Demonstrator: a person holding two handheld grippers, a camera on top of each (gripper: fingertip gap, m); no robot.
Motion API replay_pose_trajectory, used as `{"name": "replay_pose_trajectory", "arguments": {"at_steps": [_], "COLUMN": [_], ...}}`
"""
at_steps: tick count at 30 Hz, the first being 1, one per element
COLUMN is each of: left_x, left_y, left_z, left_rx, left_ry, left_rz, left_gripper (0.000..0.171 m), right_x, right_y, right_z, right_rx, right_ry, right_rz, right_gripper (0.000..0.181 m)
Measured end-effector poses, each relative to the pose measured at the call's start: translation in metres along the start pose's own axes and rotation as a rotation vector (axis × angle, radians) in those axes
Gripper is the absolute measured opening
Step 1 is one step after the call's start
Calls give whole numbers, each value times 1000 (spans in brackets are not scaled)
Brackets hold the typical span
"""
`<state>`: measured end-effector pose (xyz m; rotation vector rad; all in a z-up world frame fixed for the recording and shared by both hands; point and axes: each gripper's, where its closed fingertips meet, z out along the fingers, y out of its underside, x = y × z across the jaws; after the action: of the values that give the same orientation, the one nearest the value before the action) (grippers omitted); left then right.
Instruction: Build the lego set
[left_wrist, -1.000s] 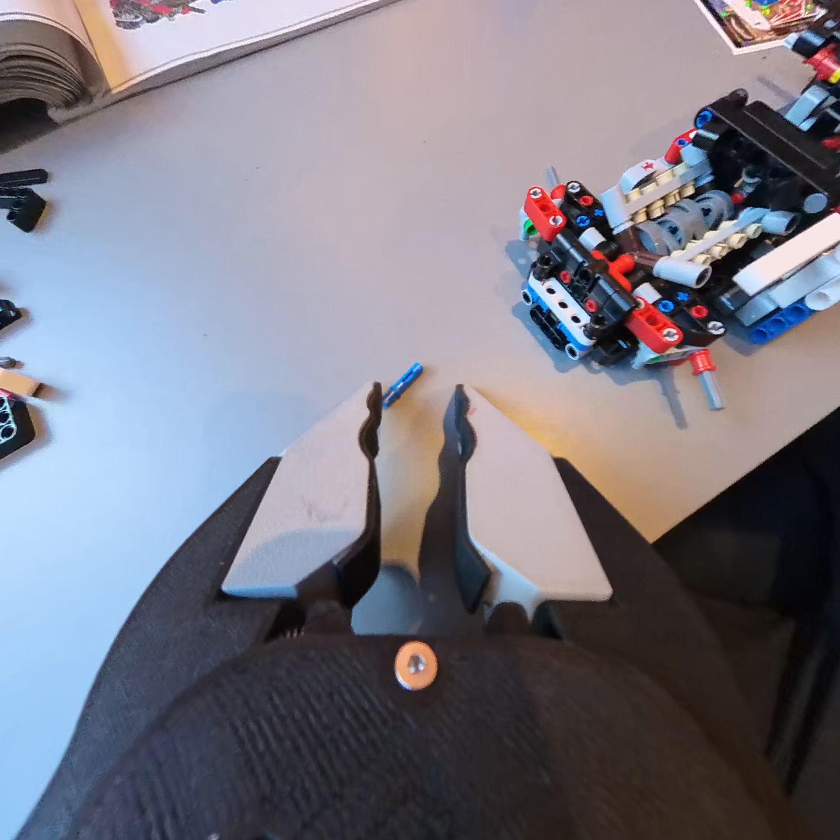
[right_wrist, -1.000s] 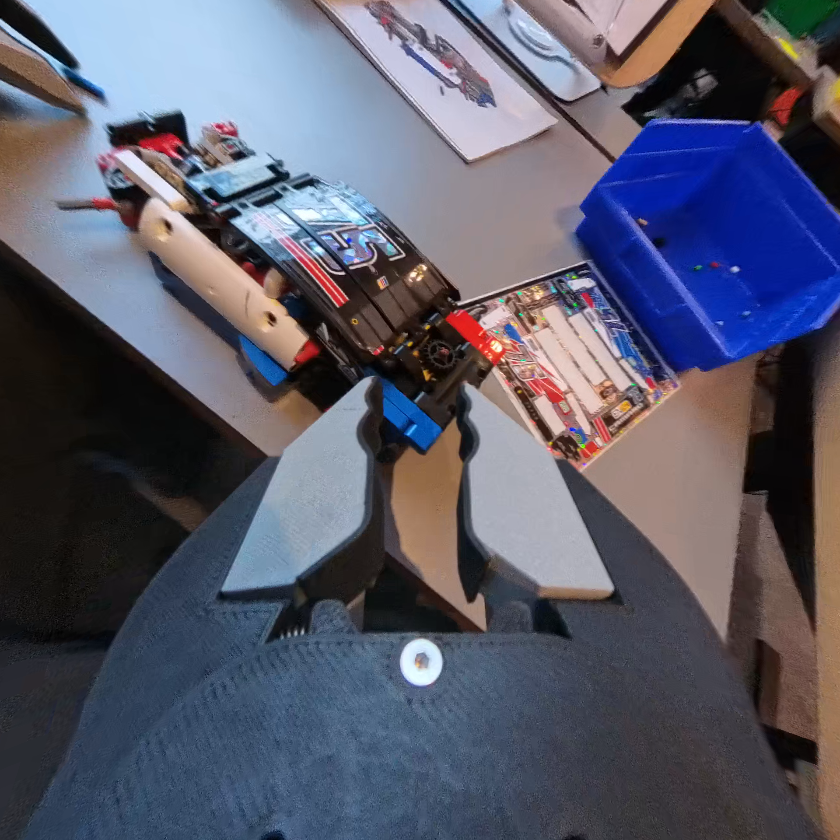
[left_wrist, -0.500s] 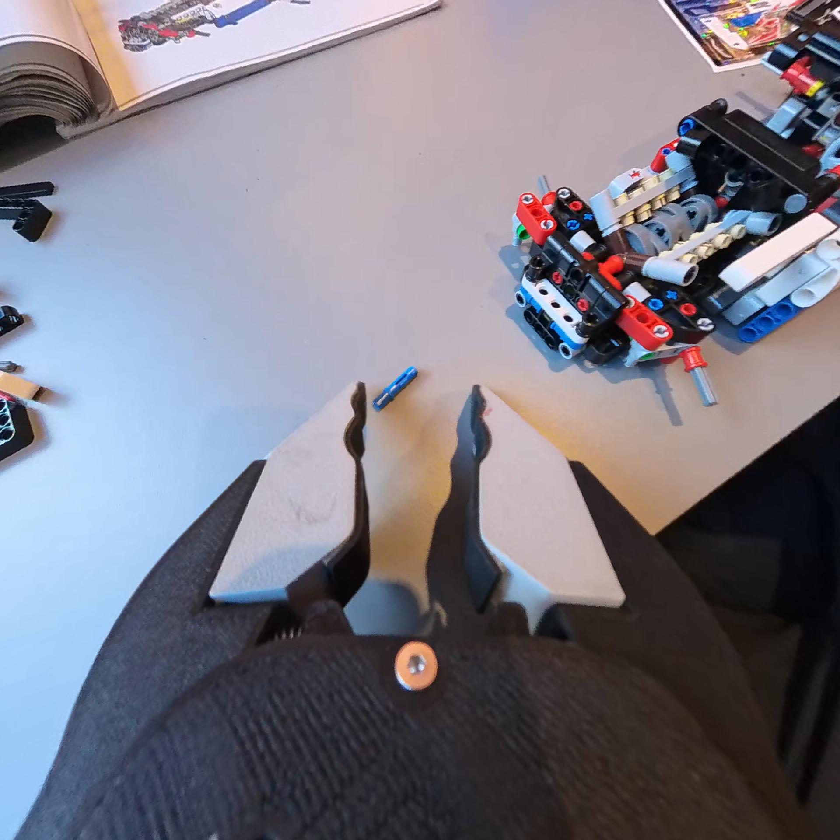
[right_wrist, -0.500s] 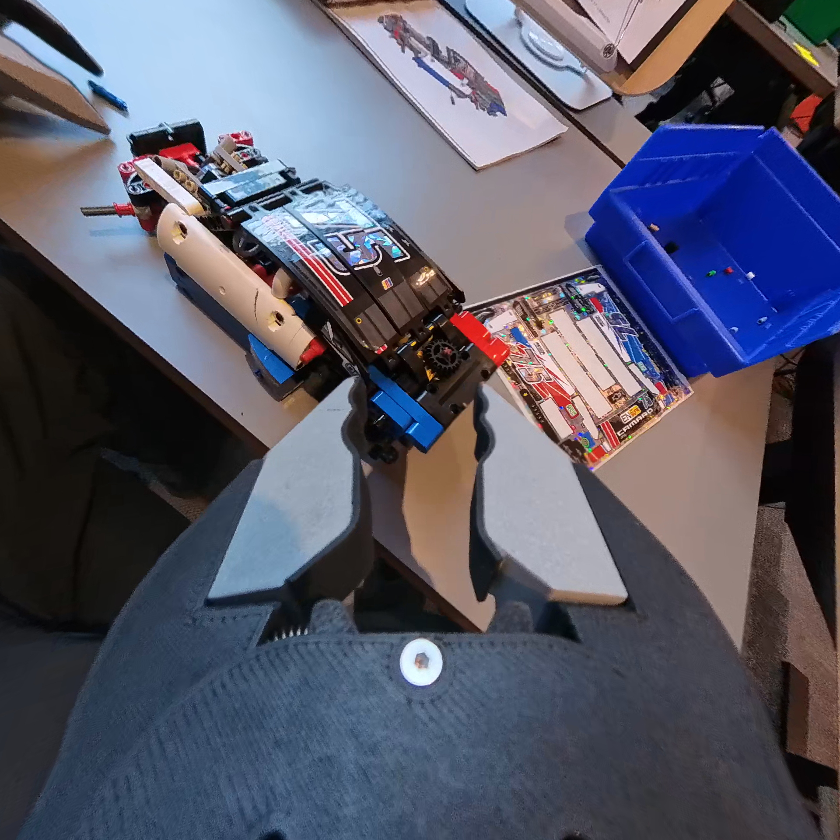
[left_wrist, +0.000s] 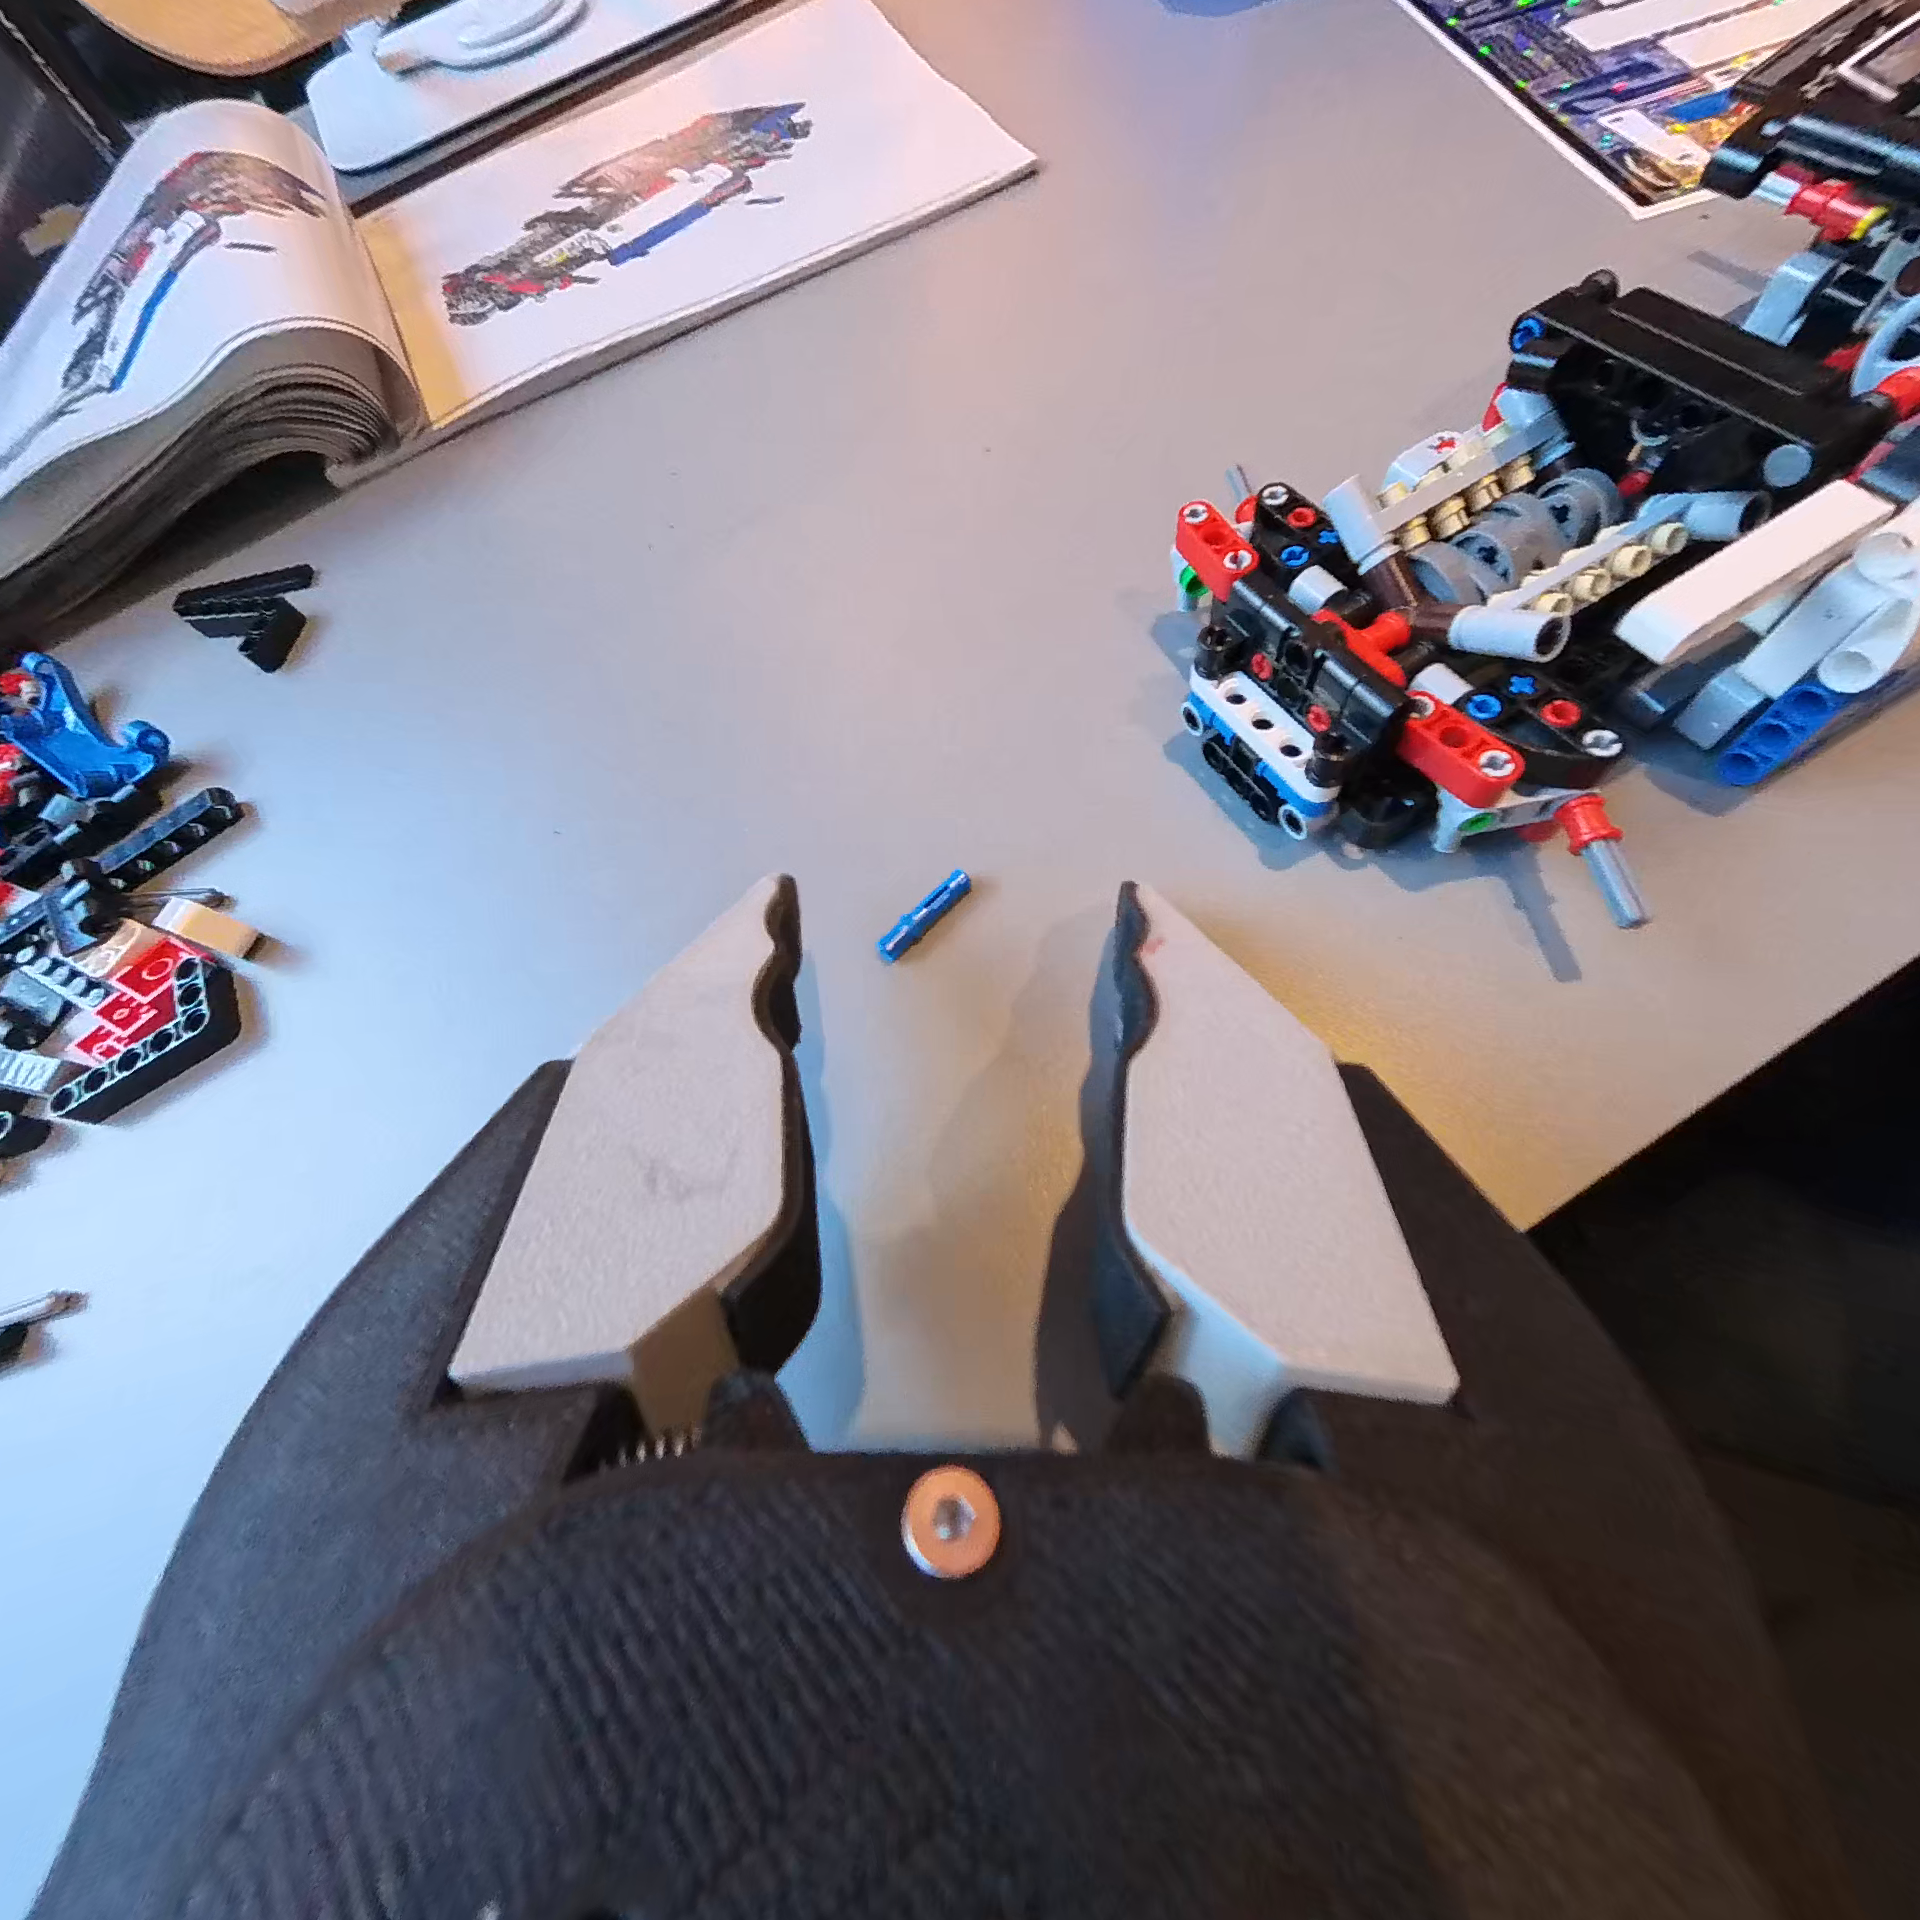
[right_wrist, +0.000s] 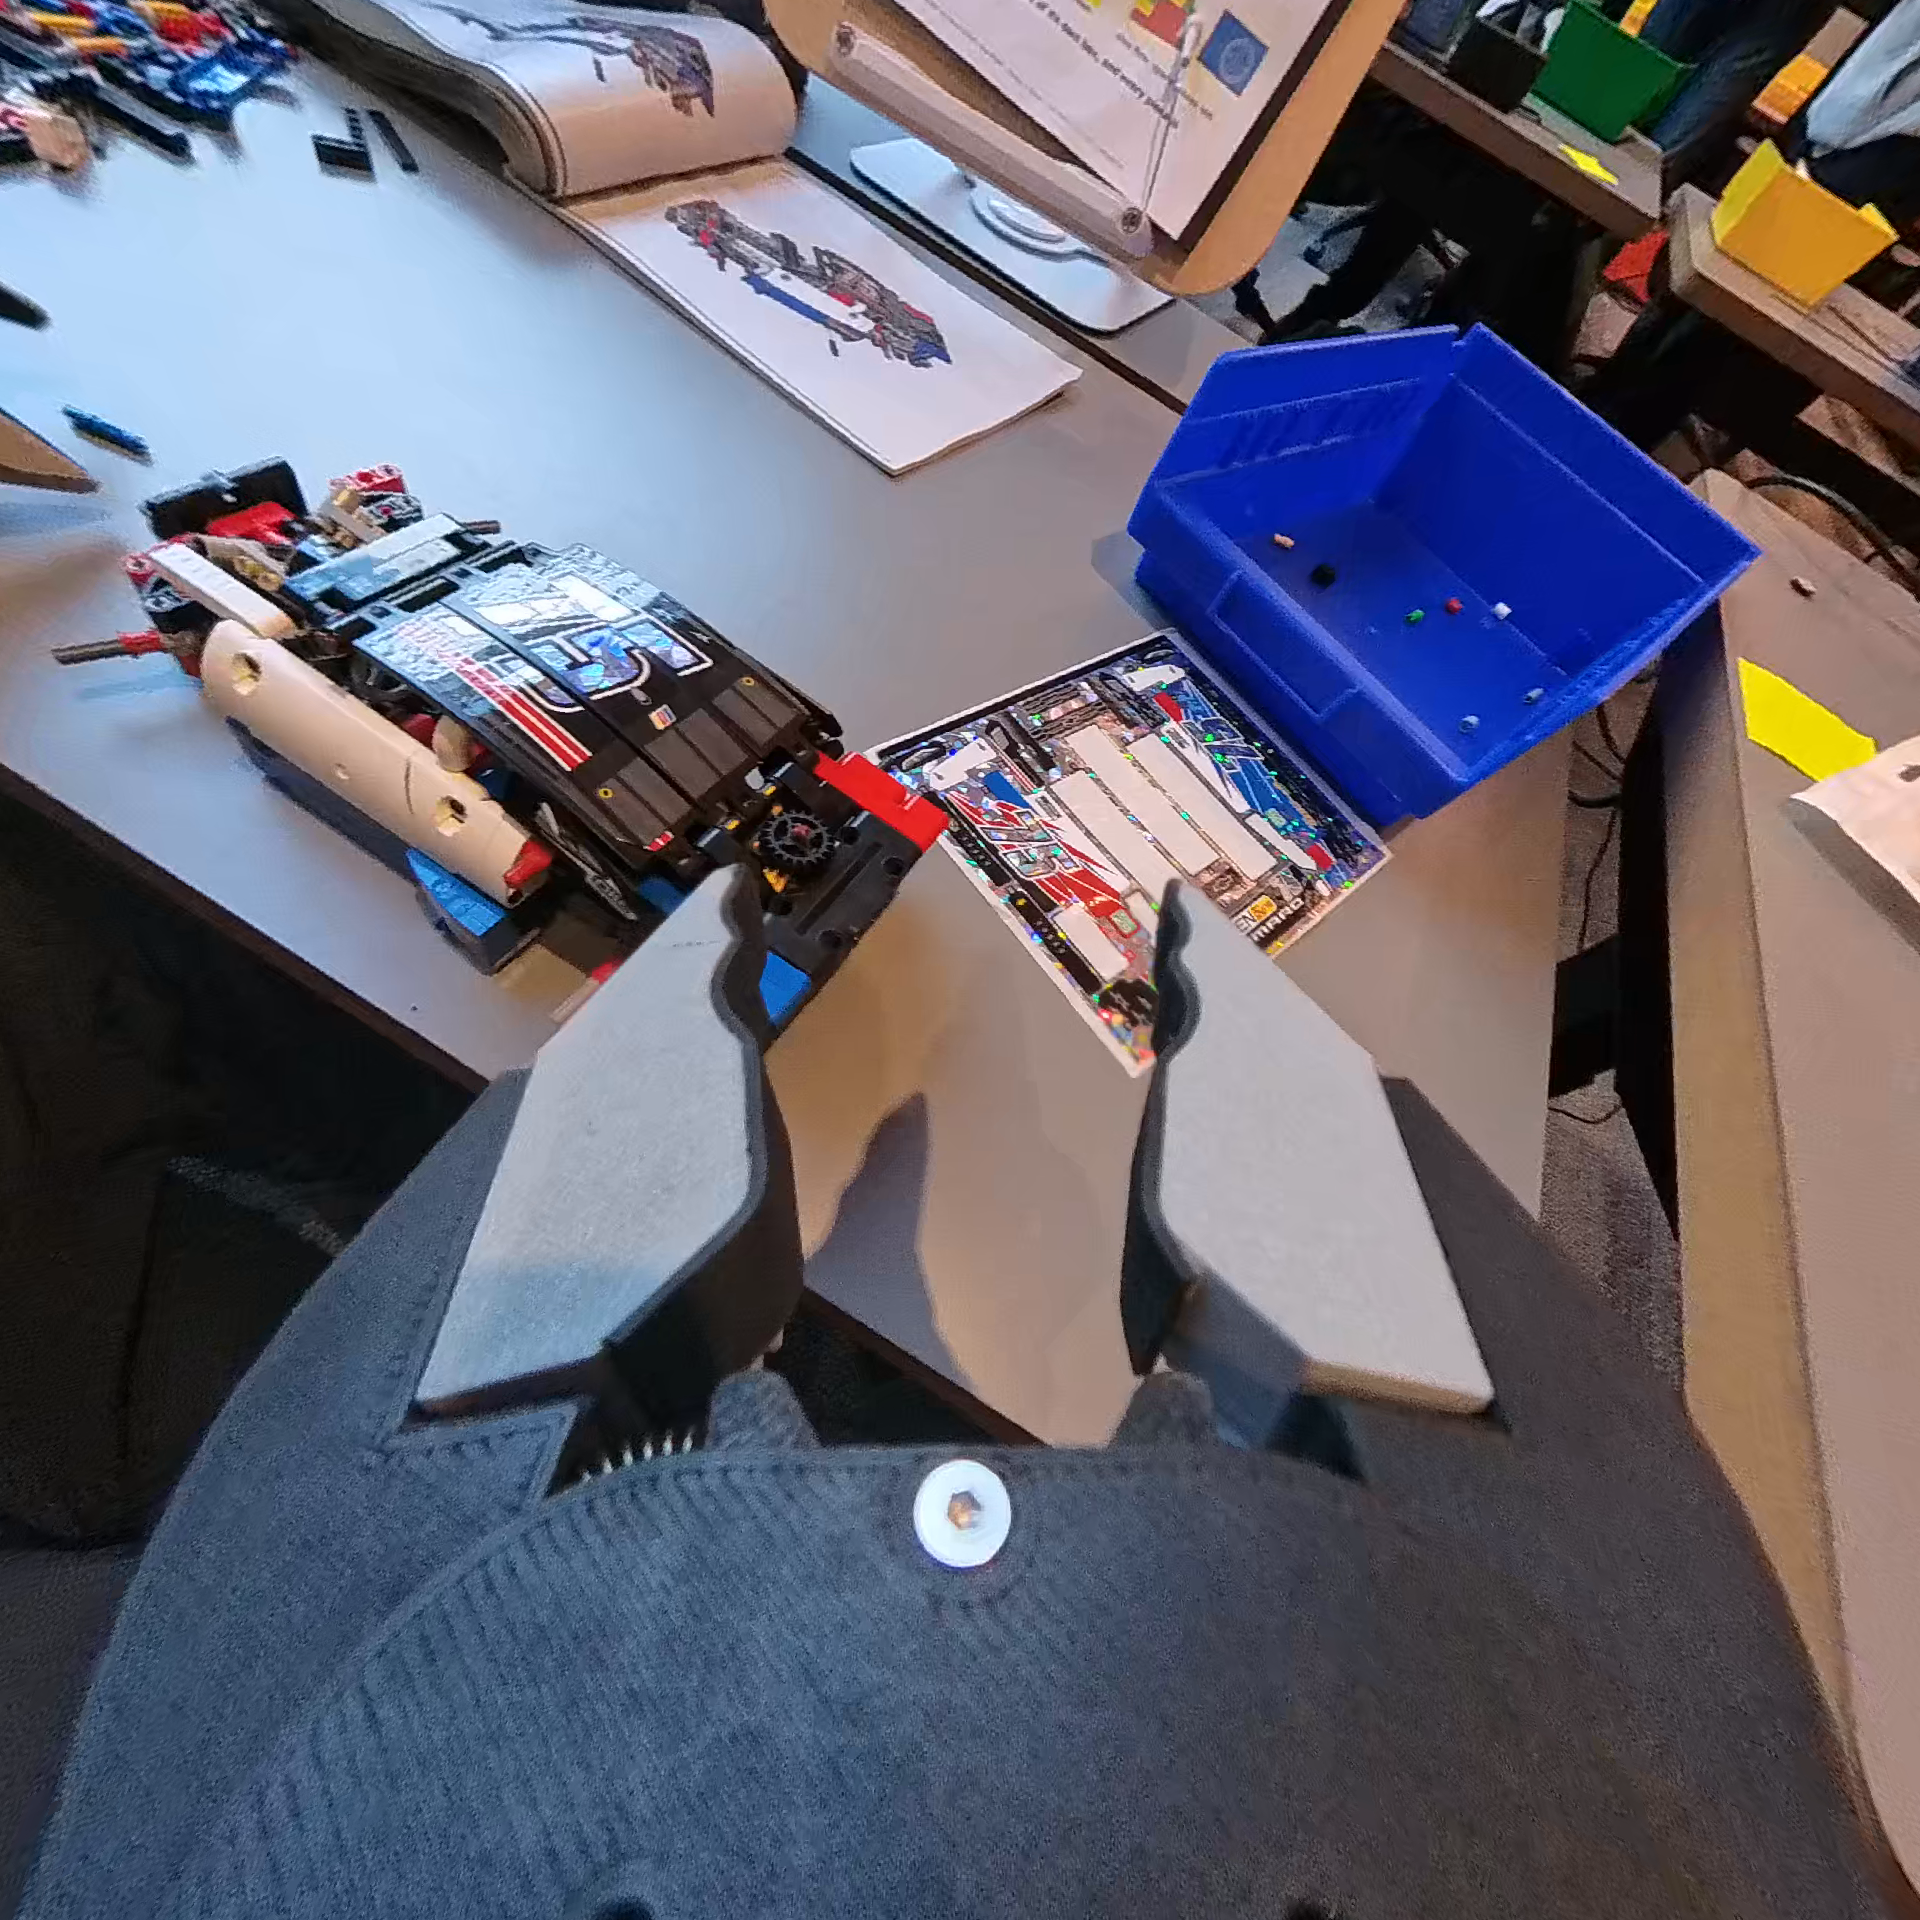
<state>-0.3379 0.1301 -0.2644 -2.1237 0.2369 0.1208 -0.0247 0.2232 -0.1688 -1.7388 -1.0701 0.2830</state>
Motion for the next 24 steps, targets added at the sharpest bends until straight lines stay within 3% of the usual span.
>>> {"name": "replay_pose_trajectory", "arguments": {"at_steps": [6,24], "left_x": [-5,-16], "left_y": [-3,-12], "left_z": [-5,-16], "left_rx": [22,57], "left_ry": [-37,-150], "left_rz": [0,40], "left_gripper": [59,59], "right_x": [17,12], "right_y": [11,11], "right_z": [5,9], "right_rx": [-48,-55], "right_ry": [84,87], "right_rz": [-24,-57], "right_gripper": [73,72]}}
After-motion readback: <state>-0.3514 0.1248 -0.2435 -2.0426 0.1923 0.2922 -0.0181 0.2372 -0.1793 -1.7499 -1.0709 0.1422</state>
